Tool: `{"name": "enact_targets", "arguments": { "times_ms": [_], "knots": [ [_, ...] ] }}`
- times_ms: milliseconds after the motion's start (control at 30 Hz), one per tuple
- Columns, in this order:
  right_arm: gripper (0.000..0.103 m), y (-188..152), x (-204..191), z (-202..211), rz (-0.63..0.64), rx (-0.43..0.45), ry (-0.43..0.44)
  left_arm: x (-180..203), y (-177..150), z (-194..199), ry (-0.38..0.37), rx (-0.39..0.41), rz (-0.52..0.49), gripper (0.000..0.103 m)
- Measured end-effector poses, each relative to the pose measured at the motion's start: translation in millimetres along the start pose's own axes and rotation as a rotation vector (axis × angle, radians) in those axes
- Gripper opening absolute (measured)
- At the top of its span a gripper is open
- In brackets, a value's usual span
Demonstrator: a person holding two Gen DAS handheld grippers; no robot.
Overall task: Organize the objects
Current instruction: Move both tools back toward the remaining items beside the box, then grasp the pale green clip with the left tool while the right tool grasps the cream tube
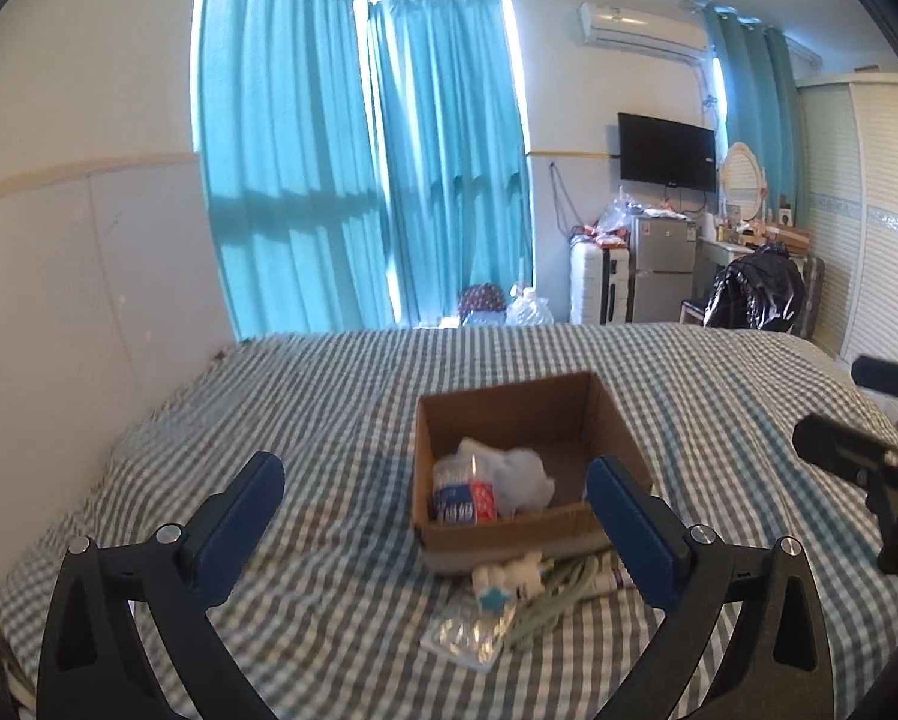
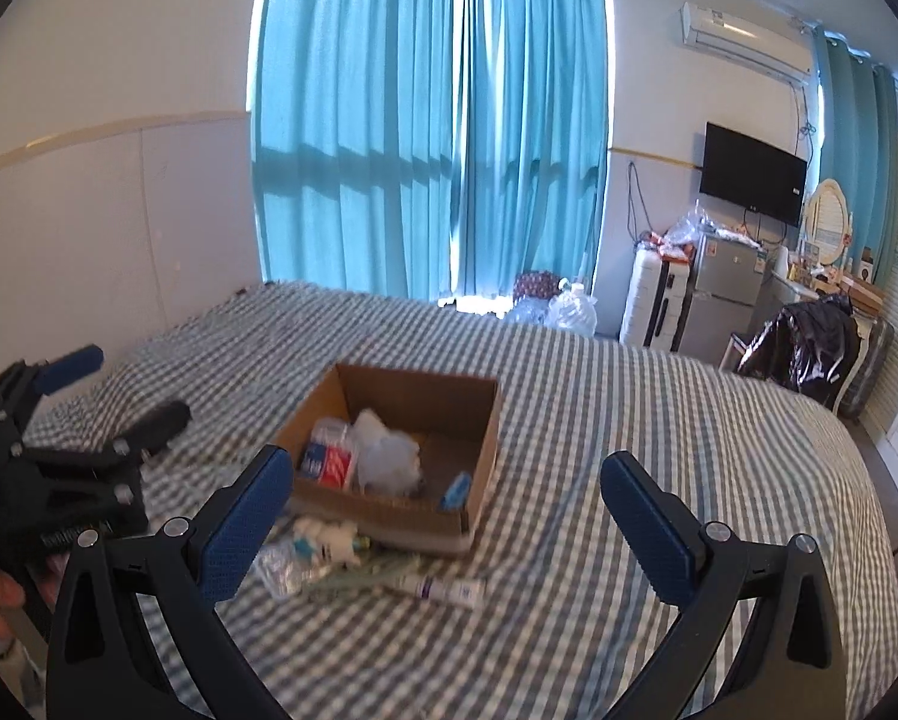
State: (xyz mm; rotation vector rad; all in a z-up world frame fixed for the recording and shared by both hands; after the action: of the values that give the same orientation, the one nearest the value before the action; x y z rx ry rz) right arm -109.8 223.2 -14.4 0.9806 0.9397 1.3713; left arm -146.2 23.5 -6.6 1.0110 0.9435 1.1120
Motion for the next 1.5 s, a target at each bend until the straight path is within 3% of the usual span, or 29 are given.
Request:
{"name": "enact_targets", "arguments": {
  "times_ms": [200, 500, 633, 867, 1000, 1167, 1233, 1267, 1367, 1500],
  "knots": [
    [0.103, -62.1, -5.2, -6.6, 0.008, -0.076, 0.001, 3.8, -49.3, 6.0, 0.028, -0.056, 0.018, 0.103],
    [0.103, -152.2, 1.3, -50.2, 0.0, -0.236, -0.016, 24.8, -143.4, -29.3, 0.022, -0.214, 0.003, 0.103],
    [0.103, -172.2, 14.7, -66.9, -0.016, -0.287, -0.04, 34.5, -172.3, -47.7, 0.005, -0.274, 0.005, 0.103],
    [0.103, -170.2, 27.9, -105.1, -0.039, -0.339, -0.063, 68.5, -198.8, -92.1, -0.051, -0.353, 0.02, 0.101],
    [0.103, -180.8, 36.2, -113.6, -0.08, -0.355, -0.068, 89.1, -206.6, -111.8, -0.095, -0.393, -0.001, 0.075],
    [0.103, -200.0, 45.9, -118.1, -0.14, -0.4, -0.073, 104.0, -224.8, -134.9, -0.104, -0.452, -0.025, 0.071],
    [0.103, -201.3, 45.0, -117.6, -0.149, -0.4, -0.067, 106.1, -230.9, -138.7, -0.11, -0.472, -0.041, 0.042],
    [0.103, -201.8, 43.9, -117.0, -0.148, -0.397, -0.065, 104.7, -231.4, -138.9, -0.101, -0.472, -0.044, 0.037],
    [0.103, -205.3, 41.3, -113.4, -0.139, -0.403, -0.063, 102.0, -228.8, -129.5, -0.122, -0.468, -0.029, 0.032],
    [0.103, -208.7, 41.2, -103.2, -0.135, -0.401, -0.076, 104.3, -221.4, -101.8, -0.14, -0.428, -0.097, 0.021]
  ]
}}
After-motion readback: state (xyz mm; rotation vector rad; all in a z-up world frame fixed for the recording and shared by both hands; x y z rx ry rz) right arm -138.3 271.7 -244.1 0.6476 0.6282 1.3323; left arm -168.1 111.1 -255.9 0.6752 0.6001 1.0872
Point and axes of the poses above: each gripper's, at about its wrist camera, not at the fingertips, and z roughly against the way its jaws point, x to its right, y to its top, the point moved 10 cm from there along -z, roughly the way its jaws point, and after that the axes turned 10 degrees about x, right-handed, at the moved point
